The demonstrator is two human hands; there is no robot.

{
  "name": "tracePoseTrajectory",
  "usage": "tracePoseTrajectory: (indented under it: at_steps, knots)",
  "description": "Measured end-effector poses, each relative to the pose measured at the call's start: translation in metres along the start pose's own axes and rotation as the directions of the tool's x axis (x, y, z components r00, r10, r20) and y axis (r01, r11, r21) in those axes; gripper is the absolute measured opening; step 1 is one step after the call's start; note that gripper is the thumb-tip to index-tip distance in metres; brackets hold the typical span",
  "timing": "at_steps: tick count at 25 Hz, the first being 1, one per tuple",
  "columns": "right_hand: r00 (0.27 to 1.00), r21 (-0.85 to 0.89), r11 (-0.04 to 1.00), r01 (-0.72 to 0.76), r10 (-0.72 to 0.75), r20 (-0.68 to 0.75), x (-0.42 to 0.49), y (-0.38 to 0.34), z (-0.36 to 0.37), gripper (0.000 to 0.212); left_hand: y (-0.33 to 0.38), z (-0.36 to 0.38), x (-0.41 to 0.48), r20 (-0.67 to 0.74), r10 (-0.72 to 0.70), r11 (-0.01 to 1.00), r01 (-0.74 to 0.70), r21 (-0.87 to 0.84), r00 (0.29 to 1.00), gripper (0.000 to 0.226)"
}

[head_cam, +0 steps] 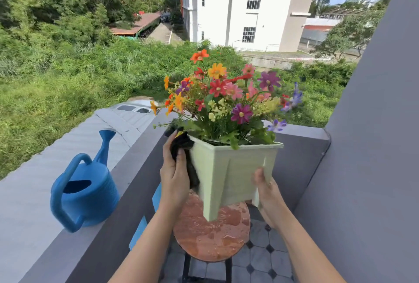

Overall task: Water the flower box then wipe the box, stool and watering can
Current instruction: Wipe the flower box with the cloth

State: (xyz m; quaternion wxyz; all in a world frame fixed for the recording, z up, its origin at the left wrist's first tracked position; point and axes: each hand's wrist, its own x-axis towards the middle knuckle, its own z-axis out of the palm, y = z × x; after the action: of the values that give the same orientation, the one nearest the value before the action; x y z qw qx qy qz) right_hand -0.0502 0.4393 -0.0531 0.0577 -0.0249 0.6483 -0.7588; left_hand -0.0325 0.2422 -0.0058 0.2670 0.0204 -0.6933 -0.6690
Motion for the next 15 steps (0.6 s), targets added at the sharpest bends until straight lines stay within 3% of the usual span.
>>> tracePoseTrajectory:
  at_steps: [3, 6, 10, 13, 15]
  knots:
    - [0.999, 0.019, 0.999, 0.037, -0.037, -0.016, 0.004, -0.005, -0.001, 0.075, 0.011, 0.003, -0.031, 0.153, 0.136, 0.980, -0.156, 0.125, 0.979, 0.051]
    - [1.000, 0.087, 0.996, 0.015, -0.016, 0.005, 0.003, -0.008, -0.003, 0.085, 0.008, 0.002, -0.020, 0.193, 0.145, 0.959, -0.186, 0.215, 0.970, 0.053]
    - [0.998, 0.163, 0.986, -0.018, 0.008, 0.058, -0.005, -0.009, -0.007, 0.096, 0.004, 0.001, 0.005, 0.054, -0.028, 0.976, 0.015, 0.215, 0.998, 0.048]
    - [0.995, 0.202, 0.979, -0.041, 0.021, 0.102, -0.010, -0.016, -0.012, 0.096, -0.004, -0.013, 0.008, 0.126, -0.235, 0.972, 0.229, 0.061, 0.964, 0.075]
    - [0.991, 0.213, 0.974, -0.075, 0.048, 0.127, -0.012, -0.025, -0.015, 0.094, 0.001, -0.018, 0.001, 0.189, -0.219, 0.974, 0.226, -0.016, 0.957, 0.082]
